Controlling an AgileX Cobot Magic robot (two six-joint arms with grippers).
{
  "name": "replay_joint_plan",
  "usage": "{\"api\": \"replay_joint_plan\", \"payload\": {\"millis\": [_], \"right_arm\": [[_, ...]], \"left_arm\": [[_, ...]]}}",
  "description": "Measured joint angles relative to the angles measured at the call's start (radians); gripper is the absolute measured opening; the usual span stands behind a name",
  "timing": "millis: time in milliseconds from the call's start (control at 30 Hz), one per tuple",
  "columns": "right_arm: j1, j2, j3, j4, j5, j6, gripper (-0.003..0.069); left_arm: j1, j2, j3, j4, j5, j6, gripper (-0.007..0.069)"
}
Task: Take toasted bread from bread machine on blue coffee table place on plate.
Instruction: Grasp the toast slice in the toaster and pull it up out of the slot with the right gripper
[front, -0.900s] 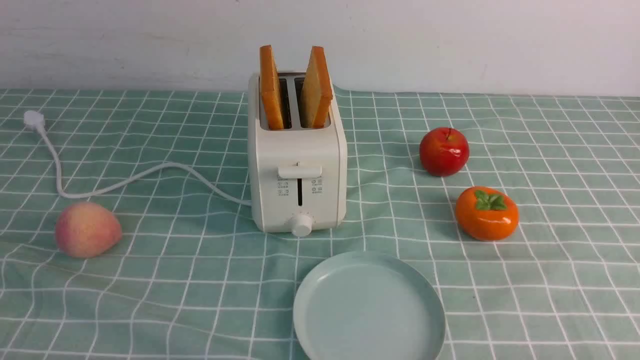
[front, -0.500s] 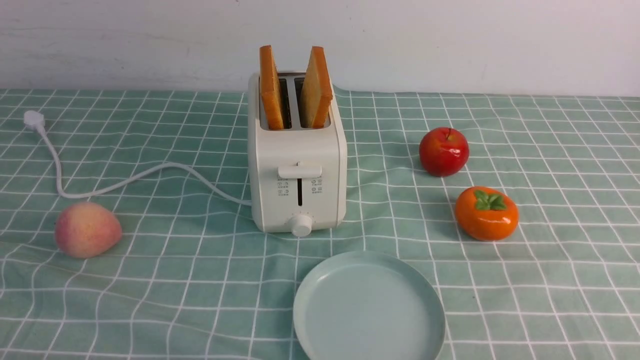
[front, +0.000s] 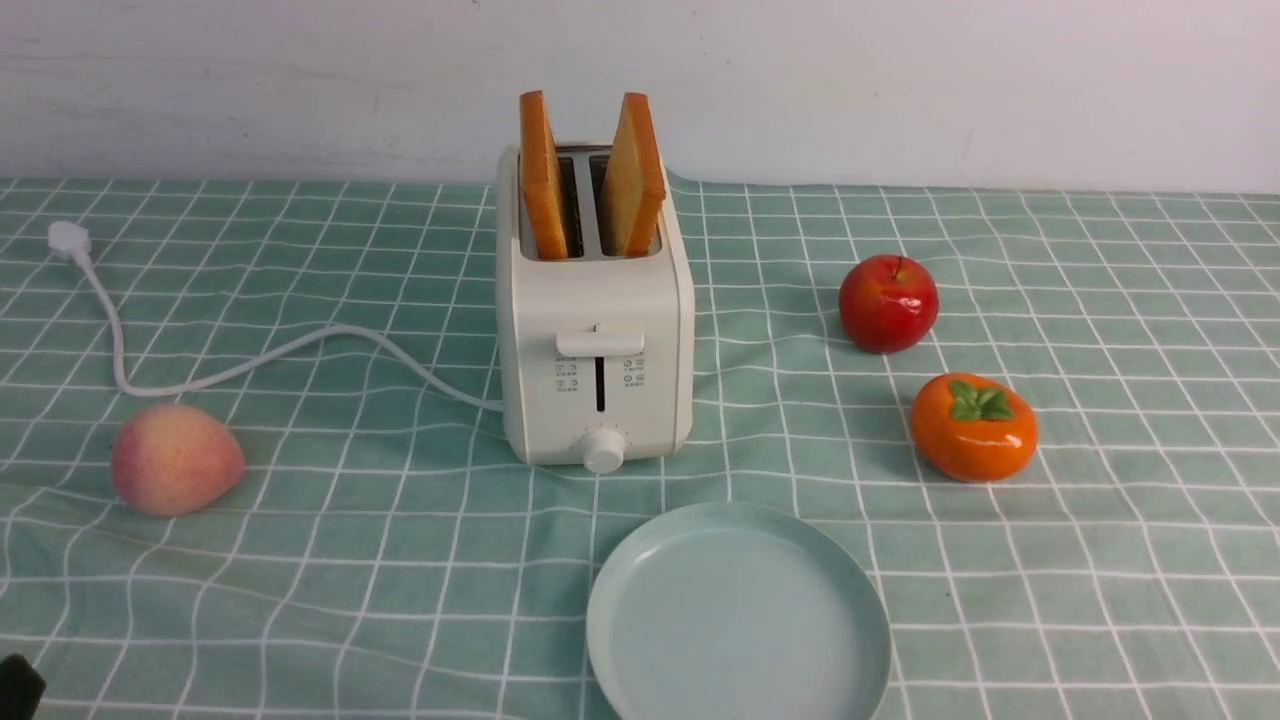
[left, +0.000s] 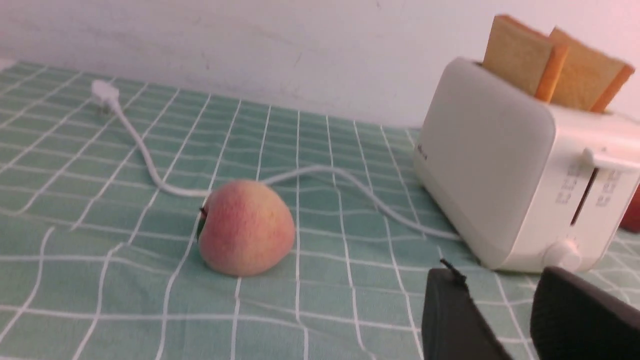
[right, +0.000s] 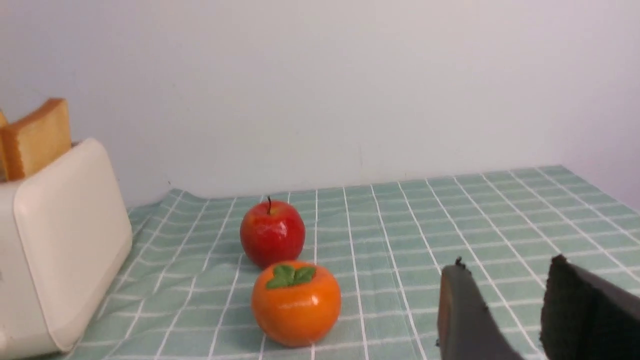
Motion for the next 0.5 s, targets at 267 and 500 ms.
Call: {"api": "replay_joint_plan", "payload": {"millis": [267,500], "right_arm": [[0.000,0.000,0.000,0.000,-0.201,0.109,0.0240],[0.000,0.000,-0.099,-0.005,-0.301,0.229,0.0240]], "left_arm": [[0.000,0.000,0.000,-0.008,-0.067,-0.005,0.0238],[0.000,0.000,0.000,-0.102,-0.508,-0.154,0.0238]]}}
